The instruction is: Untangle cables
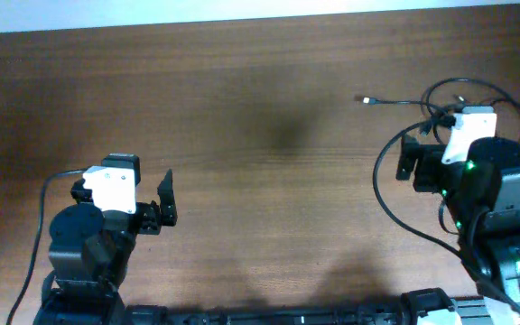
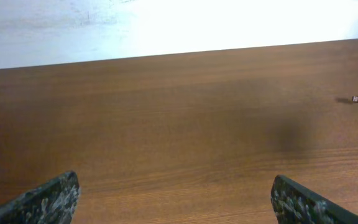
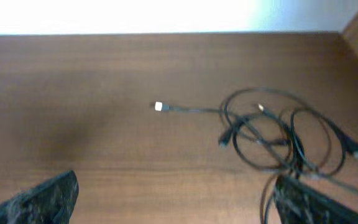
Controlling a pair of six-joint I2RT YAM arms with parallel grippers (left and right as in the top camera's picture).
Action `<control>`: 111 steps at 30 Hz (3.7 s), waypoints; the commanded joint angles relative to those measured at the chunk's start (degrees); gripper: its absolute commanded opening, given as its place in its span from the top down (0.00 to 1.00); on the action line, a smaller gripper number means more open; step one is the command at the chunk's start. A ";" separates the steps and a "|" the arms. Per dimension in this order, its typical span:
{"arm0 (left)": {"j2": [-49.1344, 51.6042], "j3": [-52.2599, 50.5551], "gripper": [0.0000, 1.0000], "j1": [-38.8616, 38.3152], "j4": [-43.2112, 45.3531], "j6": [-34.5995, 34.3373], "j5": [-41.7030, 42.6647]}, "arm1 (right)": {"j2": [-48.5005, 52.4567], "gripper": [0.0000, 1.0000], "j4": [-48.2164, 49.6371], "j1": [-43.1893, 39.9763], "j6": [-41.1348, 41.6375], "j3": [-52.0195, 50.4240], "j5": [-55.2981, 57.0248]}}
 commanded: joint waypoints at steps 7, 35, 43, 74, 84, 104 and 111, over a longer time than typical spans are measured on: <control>0.04 -0.52 0.01 0.28 -0.02 -0.39 -0.35 | -10.19 0.01 12.96 0.15 -2.69 -12.00 -2.12; 0.04 -0.52 0.01 0.28 -0.02 -0.37 -0.35 | -46.75 0.01 32.79 0.15 -3.08 -44.70 -2.40; 0.04 -0.52 0.01 0.28 -0.04 -0.37 -0.37 | -46.75 0.01 46.36 0.15 -3.06 -54.45 -2.67; 0.04 -0.52 0.01 0.28 -0.07 -0.39 -0.37 | -46.73 0.00 41.05 0.20 -4.11 -59.78 -8.00; 0.04 -0.52 0.01 0.28 -0.07 -0.39 -0.35 | -46.73 0.00 41.05 0.20 -4.11 -59.78 -8.02; 0.04 -0.52 0.01 0.28 -0.07 -0.37 -0.37 | -46.73 0.00 41.05 0.20 -4.11 -59.78 -8.02; 0.04 -0.52 0.01 0.28 -0.22 -0.39 -0.35 | -46.73 0.00 41.05 0.20 -4.11 -59.78 -8.02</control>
